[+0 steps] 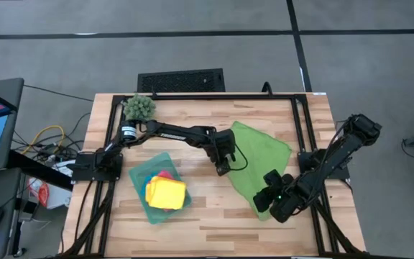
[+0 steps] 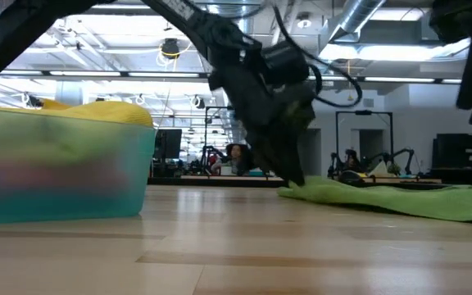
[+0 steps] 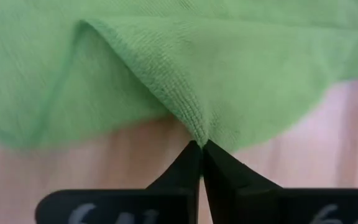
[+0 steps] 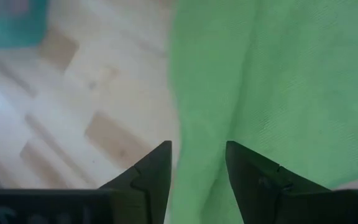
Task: Fold microfiber towels
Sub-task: Fold the green microfiber towel
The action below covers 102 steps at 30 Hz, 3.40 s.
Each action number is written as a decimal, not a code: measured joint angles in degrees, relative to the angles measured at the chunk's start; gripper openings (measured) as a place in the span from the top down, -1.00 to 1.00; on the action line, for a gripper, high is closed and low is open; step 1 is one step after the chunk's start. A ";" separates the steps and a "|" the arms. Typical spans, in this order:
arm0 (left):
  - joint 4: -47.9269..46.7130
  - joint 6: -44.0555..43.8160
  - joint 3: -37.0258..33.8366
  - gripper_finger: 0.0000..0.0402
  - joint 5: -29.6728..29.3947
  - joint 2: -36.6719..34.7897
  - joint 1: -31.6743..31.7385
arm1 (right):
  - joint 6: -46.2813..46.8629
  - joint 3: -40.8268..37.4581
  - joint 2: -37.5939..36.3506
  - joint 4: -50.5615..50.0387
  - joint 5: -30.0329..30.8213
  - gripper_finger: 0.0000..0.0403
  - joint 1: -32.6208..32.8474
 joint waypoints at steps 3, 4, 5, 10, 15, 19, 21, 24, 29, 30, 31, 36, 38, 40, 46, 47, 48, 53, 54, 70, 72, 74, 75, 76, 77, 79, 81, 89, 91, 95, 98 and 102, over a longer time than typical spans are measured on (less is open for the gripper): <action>-6.23 -0.96 0.00 0.99 0.69 -2.47 -1.14 | 1.26 0.00 0.00 -3.13 0.11 0.13 -2.35; -8.79 -0.94 0.00 0.99 0.72 -3.40 -1.73 | 1.14 0.00 0.00 -3.98 0.11 0.13 -3.38; -11.45 -0.94 0.00 0.99 0.72 -4.28 -2.37 | 0.81 0.00 0.00 -4.75 0.09 0.13 -4.54; -21.71 -0.17 0.00 1.00 -1.73 -8.18 -6.26 | -6.15 0.00 0.09 -5.72 0.00 0.16 -12.49; -25.26 -0.09 0.02 1.00 -7.15 -9.62 -10.50 | -15.40 0.02 3.02 -4.75 -0.46 0.22 -22.09; -25.79 -0.64 0.00 1.00 -9.97 -9.45 -12.71 | -22.91 0.04 8.10 -4.40 -3.06 0.27 -29.09; -25.54 -1.14 0.00 1.00 -11.67 -9.26 -13.24 | -27.04 -0.04 11.03 -5.00 -2.40 0.28 -32.06; -25.62 -2.58 0.00 1.00 -13.99 -9.22 -13.52 | -31.78 -0.02 12.79 -4.75 -1.14 0.30 -36.18; -27.97 -3.40 0.00 1.00 -13.41 -9.22 -12.78 | -37.77 1.55 5.33 -4.63 -3.16 0.30 -34.98; -28.31 -3.19 0.00 1.00 -13.44 -9.22 -12.65 | -37.71 1.57 3.07 -4.55 -4.07 0.29 -33.11; -28.68 -3.00 0.00 1.00 -13.40 -9.22 -12.54 | -37.63 1.55 1.00 -4.34 -4.59 0.29 -30.70; -28.88 -1.42 0.00 1.00 -13.44 -9.22 -12.21 | -37.70 0.60 -5.09 3.19 -4.53 0.31 -13.73; -28.71 -0.68 0.00 1.00 -13.46 -9.22 -12.16 | -37.89 0.07 -4.02 6.71 -3.79 0.32 -7.14; -28.30 0.09 0.00 1.00 -13.49 -9.22 -12.16 | -38.30 0.15 -0.76 10.99 -2.51 0.33 -2.13; -28.12 1.23 0.00 1.00 -13.42 -9.22 -12.16 | -41.31 1.25 10.98 18.93 0.08 0.30 5.02; -28.13 1.23 0.00 1.00 -13.42 -9.22 -12.16 | -41.29 1.88 12.65 20.09 0.04 0.27 5.17; -28.18 1.23 0.00 1.00 -13.42 -9.22 -12.16 | -41.28 2.53 14.22 21.71 -0.03 0.23 5.37; -28.20 2.01 0.00 1.00 -13.42 -9.22 -12.16 | -40.30 5.69 21.06 25.54 -2.06 -0.05 6.23; -28.18 2.08 0.00 1.00 -13.43 -9.22 -12.16 | -39.67 6.54 22.03 25.07 -2.49 -0.11 6.27; -27.00 1.99 0.00 1.00 -13.42 -9.22 -12.16 | -24.70 10.01 27.20 16.22 -4.39 -0.06 5.70; -26.26 1.67 0.00 1.00 -13.42 -9.22 -12.16 | -23.18 10.01 27.17 14.29 -5.60 0.14 5.23; -25.65 1.58 0.00 1.00 -13.10 -9.22 -12.16 | -22.78 9.99 27.16 13.42 -6.12 0.37 4.99; -25.20 1.56 0.00 1.00 -12.56 -9.22 -12.16 | -22.78 9.96 27.17 13.08 -6.26 0.48 4.95; -25.12 1.38 0.00 1.00 -11.94 -9.22 -12.16 | -22.77 9.95 27.14 12.96 -6.66 0.60 4.80; -25.19 0.90 0.00 1.00 -11.24 -9.22 -12.16 | -22.74 9.94 26.99 12.96 -7.59 0.71 4.49; -25.41 -0.31 0.00 1.00 -9.86 -9.22 -12.01 | -22.66 10.19 26.33 12.95 -9.50 0.90 3.91; -26.26 -1.95 0.00 1.00 -7.37 -9.22 -11.64 | -23.49 10.82 25.61 12.55 -10.37 0.94 3.74; -30.39 -5.45 0.00 1.00 -1.23 -9.22 -9.78 | -19.47 12.09 15.20 7.61 -8.61 0.96 4.28; -30.28 -5.74 0.00 1.00 -0.19 -9.22 -9.26 | -15.12 12.09 12.42 2.11 -7.90 0.98 4.28; -28.42 -7.95 0.00 1.00 2.99 -9.22 -7.64 | -7.25 12.09 8.05 -10.83 -6.89 0.98 3.78; -25.10 -9.93 0.00 1.00 6.07 -9.22 -5.95 | -2.70 12.09 6.06 -19.13 -6.75 0.98 2.70; -19.56 -14.11 0.00 1.00 7.04 -9.22 -3.36 | -0.45 12.09 4.82 -25.74 -6.65 0.98 1.37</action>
